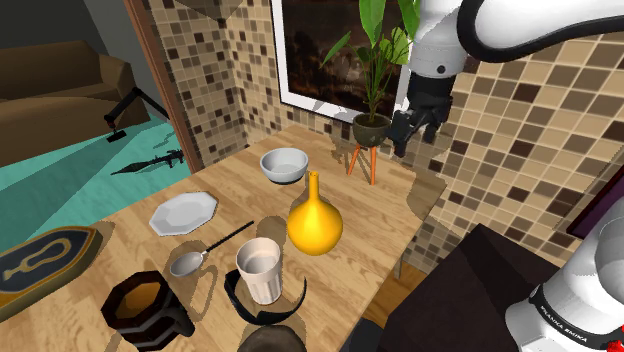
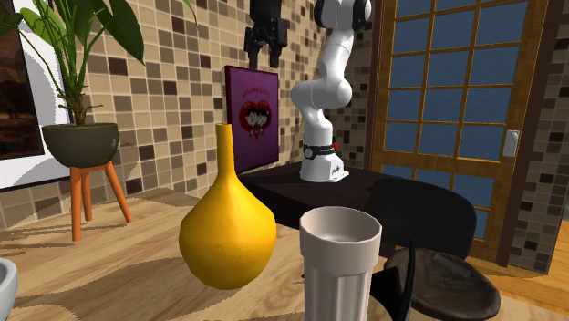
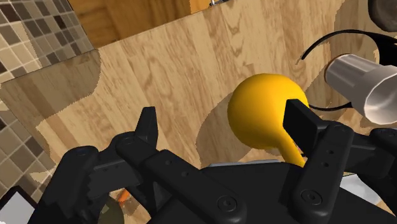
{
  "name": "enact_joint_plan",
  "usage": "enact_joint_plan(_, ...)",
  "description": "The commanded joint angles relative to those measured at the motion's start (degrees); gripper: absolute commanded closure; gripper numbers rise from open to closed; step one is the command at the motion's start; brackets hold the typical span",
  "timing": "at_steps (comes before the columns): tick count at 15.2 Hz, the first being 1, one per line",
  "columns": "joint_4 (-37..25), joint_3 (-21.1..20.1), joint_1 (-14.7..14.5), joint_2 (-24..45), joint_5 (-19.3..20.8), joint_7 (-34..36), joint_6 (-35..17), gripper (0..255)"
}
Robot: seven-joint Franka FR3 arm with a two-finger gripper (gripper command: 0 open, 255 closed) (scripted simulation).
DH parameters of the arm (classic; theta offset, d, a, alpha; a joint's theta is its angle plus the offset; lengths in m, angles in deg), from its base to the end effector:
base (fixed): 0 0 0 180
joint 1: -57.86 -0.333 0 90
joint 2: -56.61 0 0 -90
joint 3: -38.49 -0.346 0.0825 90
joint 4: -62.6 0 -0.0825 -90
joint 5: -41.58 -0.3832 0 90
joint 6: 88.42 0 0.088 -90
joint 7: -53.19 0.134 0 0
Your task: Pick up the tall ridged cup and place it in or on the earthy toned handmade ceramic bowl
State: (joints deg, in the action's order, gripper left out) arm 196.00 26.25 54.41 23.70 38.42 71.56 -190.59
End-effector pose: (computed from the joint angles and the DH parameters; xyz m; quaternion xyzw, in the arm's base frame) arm 0.3494 0.1171 0.5425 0.9985 -0.0451 0.0179 0.0268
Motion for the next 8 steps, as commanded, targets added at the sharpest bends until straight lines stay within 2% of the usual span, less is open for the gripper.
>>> enact_joint_plan(1, -0.68, -2.24, -0.48, 2.92, -0.65, 2.72, -2.07, 0)
enact_joint_plan(8, -5.59, -9.49, -1.47, 14.72, -0.38, 12.11, -8.12, 0)
